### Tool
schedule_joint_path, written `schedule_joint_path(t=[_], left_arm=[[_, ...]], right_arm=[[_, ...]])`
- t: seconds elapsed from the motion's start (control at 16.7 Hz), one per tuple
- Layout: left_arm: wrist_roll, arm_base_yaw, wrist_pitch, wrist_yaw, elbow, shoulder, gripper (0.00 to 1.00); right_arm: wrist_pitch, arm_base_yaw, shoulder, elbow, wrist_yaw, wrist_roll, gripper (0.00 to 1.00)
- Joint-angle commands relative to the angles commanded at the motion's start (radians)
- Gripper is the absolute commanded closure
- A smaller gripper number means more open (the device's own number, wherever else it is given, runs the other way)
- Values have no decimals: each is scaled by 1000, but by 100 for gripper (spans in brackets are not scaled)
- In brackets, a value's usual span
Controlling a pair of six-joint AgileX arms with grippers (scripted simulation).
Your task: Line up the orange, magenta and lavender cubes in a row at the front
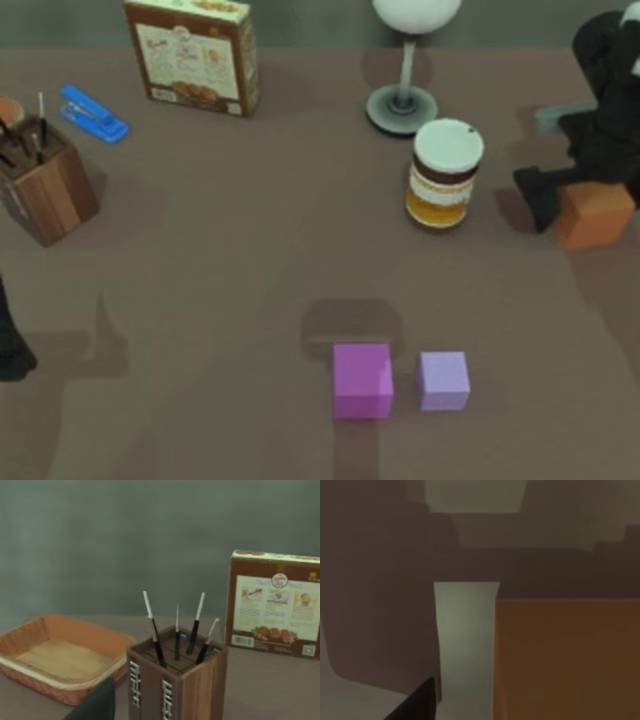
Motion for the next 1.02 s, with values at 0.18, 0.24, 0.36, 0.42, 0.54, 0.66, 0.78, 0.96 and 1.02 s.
schedule_joint_path(t=[0.18,0.24,0.36,0.42,0.54,0.66,0.78,0.96,1.02], left_arm=[[0,0,0,0,0,0,0],[0,0,0,0,0,0,0],[0,0,0,0,0,0,0],[0,0,0,0,0,0,0],[0,0,0,0,0,0,0],[0,0,0,0,0,0,0],[0,0,0,0,0,0,0],[0,0,0,0,0,0,0],[0,0,0,0,0,0,0]], right_arm=[[0,0,0,0,0,0,8],[0,0,0,0,0,0,15],[0,0,0,0,0,0,30],[0,0,0,0,0,0,38],[0,0,0,0,0,0,53],[0,0,0,0,0,0,68],[0,0,0,0,0,0,83],[0,0,0,0,0,0,100],[0,0,0,0,0,0,100]])
